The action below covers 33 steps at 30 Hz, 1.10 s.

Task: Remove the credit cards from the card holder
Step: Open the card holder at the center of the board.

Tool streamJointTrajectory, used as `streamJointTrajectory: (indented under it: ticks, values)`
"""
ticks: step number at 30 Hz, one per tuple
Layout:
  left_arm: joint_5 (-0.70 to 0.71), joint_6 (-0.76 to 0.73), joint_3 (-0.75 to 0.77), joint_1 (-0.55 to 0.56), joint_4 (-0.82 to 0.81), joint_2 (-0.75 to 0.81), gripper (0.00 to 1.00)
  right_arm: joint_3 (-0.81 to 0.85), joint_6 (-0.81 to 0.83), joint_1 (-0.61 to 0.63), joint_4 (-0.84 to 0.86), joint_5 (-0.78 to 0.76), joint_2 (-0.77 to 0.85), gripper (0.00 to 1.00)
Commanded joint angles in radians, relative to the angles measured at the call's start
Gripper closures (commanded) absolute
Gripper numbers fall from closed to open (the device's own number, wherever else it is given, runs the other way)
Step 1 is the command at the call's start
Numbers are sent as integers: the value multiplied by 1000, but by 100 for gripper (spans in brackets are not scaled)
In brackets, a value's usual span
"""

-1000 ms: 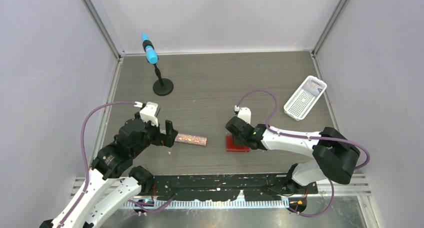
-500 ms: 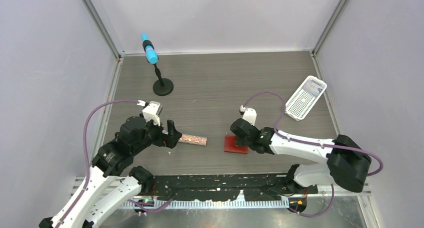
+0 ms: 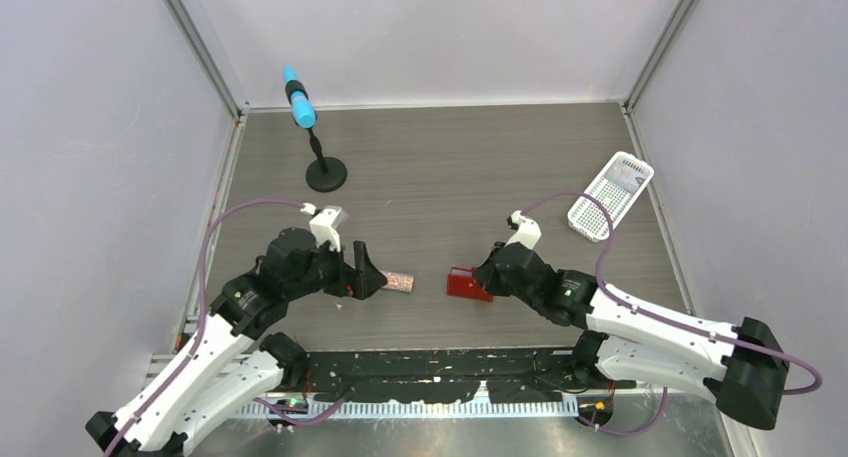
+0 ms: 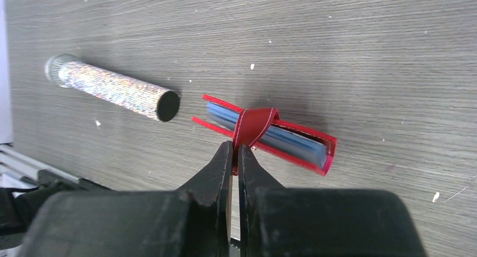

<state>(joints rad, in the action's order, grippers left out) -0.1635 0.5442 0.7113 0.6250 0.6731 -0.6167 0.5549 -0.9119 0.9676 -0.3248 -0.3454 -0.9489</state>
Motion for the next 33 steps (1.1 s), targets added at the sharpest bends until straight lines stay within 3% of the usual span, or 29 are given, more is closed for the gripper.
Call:
streamJointTrajectory:
  ticks: [1, 12, 17, 23, 29, 33]
  values:
    - [-33, 56, -22, 34, -116, -43, 12, -17, -52, 5, 5, 4, 105, 95]
    - [2, 93, -41, 139, -207, -167, 15, -101, -73, 5, 0, 102, 194, 95]
    - [17, 102, -46, 182, -226, -207, 15, -55, 8, 3, -80, -11, 216, 94]
    - [25, 107, -50, 200, -231, -200, 15, -17, 201, -42, -101, -147, 140, 67]
    - [34, 107, -60, 202, -218, -160, 15, -7, 470, -46, 21, 45, 44, 33]
    - [44, 98, -67, 202, -213, -135, 15, 4, 524, -46, 3, 41, 18, 28]
